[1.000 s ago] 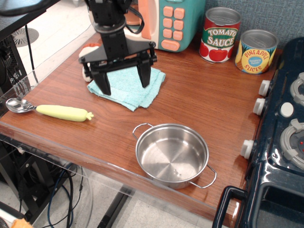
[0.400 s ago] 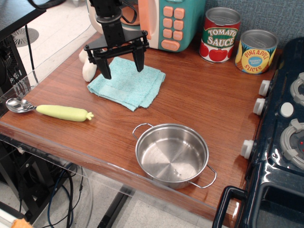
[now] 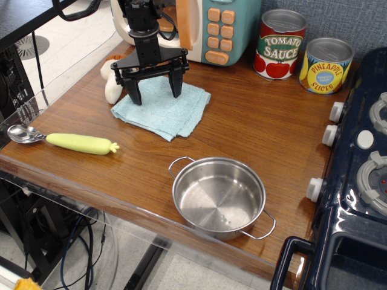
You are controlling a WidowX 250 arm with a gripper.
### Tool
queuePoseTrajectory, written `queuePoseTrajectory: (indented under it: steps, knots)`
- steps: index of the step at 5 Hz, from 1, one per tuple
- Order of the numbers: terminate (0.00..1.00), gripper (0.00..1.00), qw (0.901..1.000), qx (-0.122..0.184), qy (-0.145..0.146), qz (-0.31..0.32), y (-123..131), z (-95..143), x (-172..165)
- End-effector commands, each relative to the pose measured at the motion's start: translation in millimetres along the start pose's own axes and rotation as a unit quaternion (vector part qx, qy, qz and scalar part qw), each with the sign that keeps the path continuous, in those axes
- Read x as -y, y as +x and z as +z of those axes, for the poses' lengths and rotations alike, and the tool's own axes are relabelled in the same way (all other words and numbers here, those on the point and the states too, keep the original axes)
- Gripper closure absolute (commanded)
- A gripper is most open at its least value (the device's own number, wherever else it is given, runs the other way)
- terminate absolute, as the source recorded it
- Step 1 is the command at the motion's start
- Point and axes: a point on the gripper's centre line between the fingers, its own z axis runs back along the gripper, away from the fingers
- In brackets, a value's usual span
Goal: Move the towel to the middle far right under the cans
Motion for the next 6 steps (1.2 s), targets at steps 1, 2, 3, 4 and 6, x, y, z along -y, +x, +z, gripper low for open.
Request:
queuePoseTrajectory:
  steps: [1,2,3,4,6]
  knots:
    - [0.0,0.0,0.9999,0.007,-0.003,-0.015,-1.8,-0.7,26.7]
    - [0.0,0.0,0.9995,-0.011,-0.004,-0.03,-13.6,-7.0,46.5]
    - [0.0,0.0,0.9982,-0.029,-0.005,-0.053,-25.4,-15.4,73.2]
    - [0.0,0.0,0.9955,-0.039,-0.008,-0.086,-36.7,-21.0,102.0]
    - [0.0,0.0,0.9842,-0.04,-0.012,-0.172,-71.4,-14.2,154.0]
